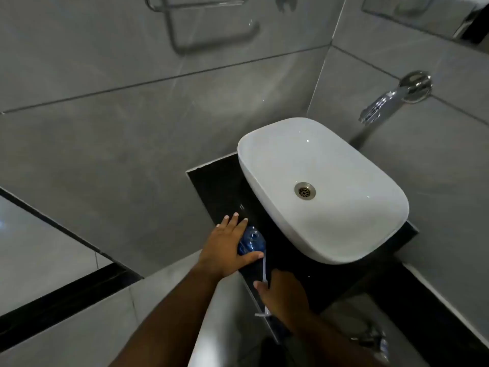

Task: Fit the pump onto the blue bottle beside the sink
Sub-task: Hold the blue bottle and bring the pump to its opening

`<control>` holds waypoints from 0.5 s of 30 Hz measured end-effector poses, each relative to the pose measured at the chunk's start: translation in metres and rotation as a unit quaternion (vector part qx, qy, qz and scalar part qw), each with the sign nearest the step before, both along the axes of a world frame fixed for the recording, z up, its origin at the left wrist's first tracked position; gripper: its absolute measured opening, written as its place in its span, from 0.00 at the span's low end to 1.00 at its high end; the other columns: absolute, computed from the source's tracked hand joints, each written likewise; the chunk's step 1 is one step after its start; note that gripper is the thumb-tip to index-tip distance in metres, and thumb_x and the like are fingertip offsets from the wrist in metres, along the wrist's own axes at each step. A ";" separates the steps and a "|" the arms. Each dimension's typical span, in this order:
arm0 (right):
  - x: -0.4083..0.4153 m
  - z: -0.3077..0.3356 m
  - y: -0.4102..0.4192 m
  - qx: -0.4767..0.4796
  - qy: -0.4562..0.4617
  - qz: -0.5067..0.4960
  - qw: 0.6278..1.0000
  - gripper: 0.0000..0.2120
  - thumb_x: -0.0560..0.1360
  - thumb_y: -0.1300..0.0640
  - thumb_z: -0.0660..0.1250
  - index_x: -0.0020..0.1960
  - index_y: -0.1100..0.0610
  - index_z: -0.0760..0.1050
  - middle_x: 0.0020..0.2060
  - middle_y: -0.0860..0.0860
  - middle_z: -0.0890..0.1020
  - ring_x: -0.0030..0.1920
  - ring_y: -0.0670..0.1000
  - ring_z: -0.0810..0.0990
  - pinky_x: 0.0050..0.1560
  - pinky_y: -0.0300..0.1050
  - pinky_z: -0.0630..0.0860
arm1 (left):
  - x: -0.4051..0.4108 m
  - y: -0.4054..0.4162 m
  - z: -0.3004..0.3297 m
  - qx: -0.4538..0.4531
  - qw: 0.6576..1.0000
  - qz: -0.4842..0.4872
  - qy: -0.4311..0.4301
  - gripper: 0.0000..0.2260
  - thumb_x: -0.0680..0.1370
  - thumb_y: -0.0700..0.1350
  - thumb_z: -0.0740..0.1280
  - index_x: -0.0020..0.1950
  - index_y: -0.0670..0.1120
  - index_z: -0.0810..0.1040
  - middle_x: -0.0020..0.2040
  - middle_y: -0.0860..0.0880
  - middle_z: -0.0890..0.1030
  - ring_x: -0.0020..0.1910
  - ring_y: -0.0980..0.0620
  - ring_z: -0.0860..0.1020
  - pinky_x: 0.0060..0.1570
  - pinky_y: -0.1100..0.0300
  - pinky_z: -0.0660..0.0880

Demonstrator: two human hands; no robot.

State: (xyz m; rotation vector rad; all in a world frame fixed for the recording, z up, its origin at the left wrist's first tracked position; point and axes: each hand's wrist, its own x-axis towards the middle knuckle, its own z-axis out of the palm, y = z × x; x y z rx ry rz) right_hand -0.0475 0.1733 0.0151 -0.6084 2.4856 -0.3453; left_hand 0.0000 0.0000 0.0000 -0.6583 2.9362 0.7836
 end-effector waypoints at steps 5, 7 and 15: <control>0.004 -0.006 0.002 0.022 -0.008 -0.012 1.000 0.16 0.71 0.48 0.70 0.55 0.55 0.74 0.54 0.53 0.82 0.54 0.54 0.81 0.52 0.47 0.80 | 0.001 -0.002 0.001 -0.001 1.000 0.001 0.004 0.46 0.72 0.74 0.61 0.81 0.52 0.49 0.81 0.46 0.51 0.79 0.44 0.48 0.75 0.47 0.49; -0.001 -0.006 0.002 0.015 0.000 -0.017 1.000 0.16 0.73 0.50 0.70 0.57 0.55 0.73 0.56 0.54 0.81 0.55 0.54 0.80 0.54 0.47 0.79 | 0.002 0.000 -0.001 0.000 1.000 0.001 0.005 0.46 0.72 0.73 0.62 0.81 0.52 0.48 0.81 0.46 0.50 0.79 0.44 0.47 0.75 0.47 0.48; -0.028 0.015 0.001 -0.105 0.002 -0.056 0.993 0.14 0.69 0.57 0.71 0.49 0.57 0.69 0.47 0.55 0.79 0.46 0.57 0.82 0.44 0.48 0.81 | 0.001 -0.001 -0.004 -0.008 1.000 -0.003 0.010 0.47 0.70 0.76 0.57 0.81 0.53 0.46 0.81 0.45 0.48 0.79 0.43 0.47 0.74 0.48 0.47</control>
